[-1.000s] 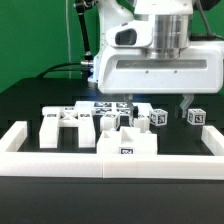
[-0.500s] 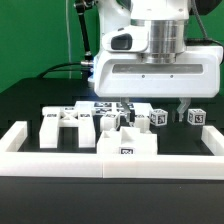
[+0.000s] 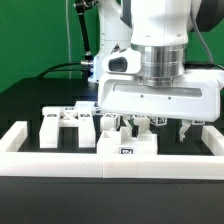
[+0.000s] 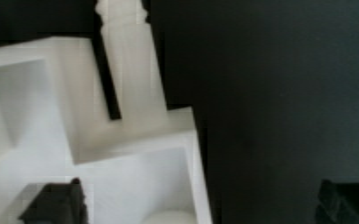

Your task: Assemble chair

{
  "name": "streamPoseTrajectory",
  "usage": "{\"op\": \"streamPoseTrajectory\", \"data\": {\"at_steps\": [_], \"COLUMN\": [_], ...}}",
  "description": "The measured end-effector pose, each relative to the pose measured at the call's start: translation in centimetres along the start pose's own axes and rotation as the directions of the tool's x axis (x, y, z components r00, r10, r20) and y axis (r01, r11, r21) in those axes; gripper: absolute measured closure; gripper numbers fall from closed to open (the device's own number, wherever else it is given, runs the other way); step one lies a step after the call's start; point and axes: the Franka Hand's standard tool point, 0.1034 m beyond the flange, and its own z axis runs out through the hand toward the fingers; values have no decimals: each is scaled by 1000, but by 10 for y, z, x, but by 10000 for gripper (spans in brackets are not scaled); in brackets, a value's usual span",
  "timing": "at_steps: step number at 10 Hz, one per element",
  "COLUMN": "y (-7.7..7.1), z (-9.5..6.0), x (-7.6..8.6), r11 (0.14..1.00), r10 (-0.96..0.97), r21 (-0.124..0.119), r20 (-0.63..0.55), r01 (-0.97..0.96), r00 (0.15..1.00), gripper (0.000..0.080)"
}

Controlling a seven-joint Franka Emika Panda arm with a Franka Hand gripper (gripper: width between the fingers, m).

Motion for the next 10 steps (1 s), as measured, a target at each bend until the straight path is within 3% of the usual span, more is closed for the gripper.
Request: {"op": "streamPoseTrajectory", "data": {"at_steps": [3,9,10], "y": [-7,-5,-6], "z": [5,6,6], "x": [-4,-4,-4], "r11": [997,990,990], "r10": [-76,-142,-142], "r21": [-2,-3,-3], "r20": [1,2,2], "r01": [76,142,142], "r00": [997,990,990], "gripper": [150,178,311]}}
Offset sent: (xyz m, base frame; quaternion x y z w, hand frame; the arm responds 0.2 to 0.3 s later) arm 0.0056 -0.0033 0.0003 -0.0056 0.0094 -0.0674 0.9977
